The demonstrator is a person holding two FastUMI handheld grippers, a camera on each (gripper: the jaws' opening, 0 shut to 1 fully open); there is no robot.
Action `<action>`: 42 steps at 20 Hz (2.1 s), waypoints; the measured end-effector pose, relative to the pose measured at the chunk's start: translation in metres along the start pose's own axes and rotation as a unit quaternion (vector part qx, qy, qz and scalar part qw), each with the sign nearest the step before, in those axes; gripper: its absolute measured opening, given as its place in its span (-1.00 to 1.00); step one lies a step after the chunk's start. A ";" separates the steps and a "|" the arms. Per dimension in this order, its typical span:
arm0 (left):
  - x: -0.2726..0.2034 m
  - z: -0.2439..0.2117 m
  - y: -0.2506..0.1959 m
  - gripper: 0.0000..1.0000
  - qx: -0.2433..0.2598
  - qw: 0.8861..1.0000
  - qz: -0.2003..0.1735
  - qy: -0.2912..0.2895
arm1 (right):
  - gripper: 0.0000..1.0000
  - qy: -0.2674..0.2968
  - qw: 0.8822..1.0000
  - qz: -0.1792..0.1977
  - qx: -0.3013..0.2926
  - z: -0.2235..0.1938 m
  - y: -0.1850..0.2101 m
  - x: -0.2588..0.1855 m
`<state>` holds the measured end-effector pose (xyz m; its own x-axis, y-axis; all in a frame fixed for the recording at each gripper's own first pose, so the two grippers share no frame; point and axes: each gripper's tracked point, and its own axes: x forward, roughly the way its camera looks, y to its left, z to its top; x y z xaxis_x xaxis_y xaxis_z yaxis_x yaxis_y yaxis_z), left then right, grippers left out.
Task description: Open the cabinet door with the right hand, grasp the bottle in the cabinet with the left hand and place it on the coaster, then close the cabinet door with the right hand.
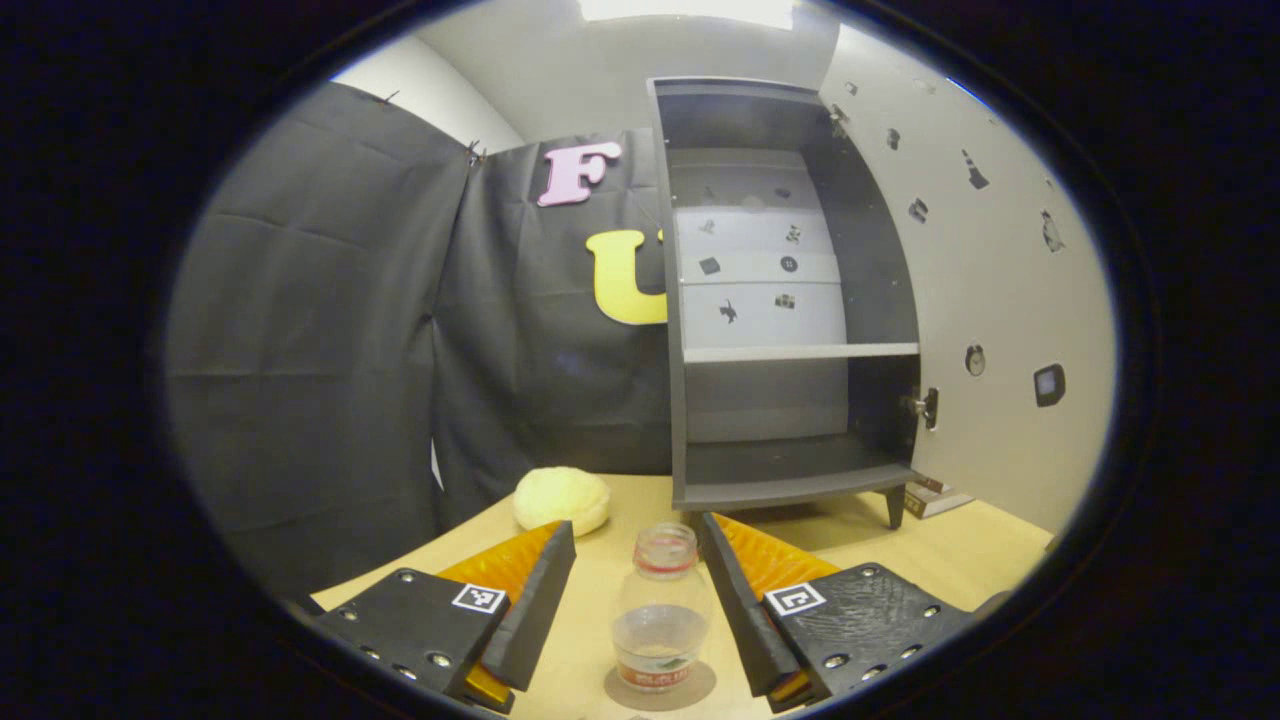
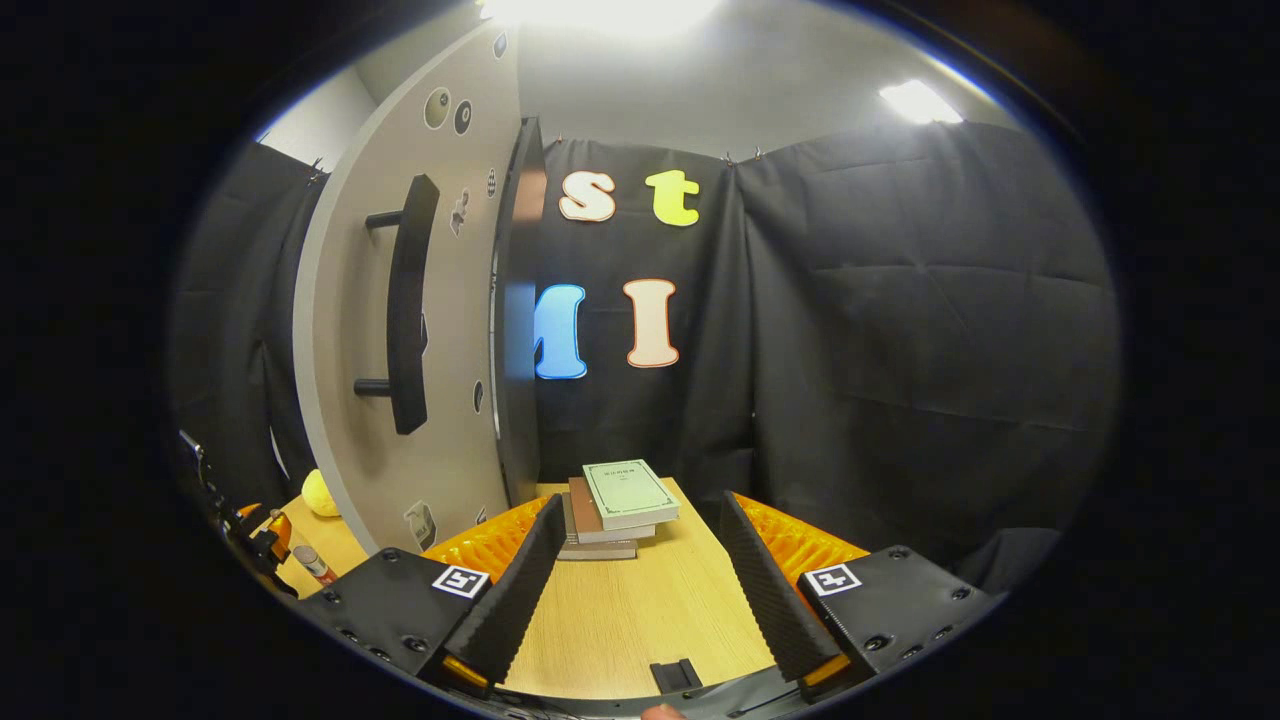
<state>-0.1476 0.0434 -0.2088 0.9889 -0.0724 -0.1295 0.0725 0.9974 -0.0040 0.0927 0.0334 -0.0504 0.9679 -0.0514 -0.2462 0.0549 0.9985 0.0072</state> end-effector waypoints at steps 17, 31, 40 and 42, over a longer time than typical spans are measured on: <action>-0.072 0.188 0.018 0.57 0.038 0.998 0.038 -0.041 | 0.96 -0.028 0.997 0.055 0.039 0.052 0.003 0.013; -0.057 0.198 0.109 0.52 0.024 0.998 0.047 -0.040 | 0.89 -0.064 0.998 0.022 -0.011 0.082 0.057 -0.001; -0.028 0.198 0.130 0.52 0.021 0.999 0.019 -0.043 | 0.89 -0.055 0.998 0.009 0.000 0.079 0.086 -0.011; -0.022 0.197 0.133 0.52 0.017 0.999 0.013 -0.043 | 0.89 -0.054 0.999 0.008 0.001 0.079 0.090 -0.013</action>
<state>-0.1344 0.1764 -0.0110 0.9979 -0.0487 -0.0435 0.0501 0.9982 0.0316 0.1046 0.1226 0.0303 0.9895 -0.0370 -0.1398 0.0390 0.9992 0.0121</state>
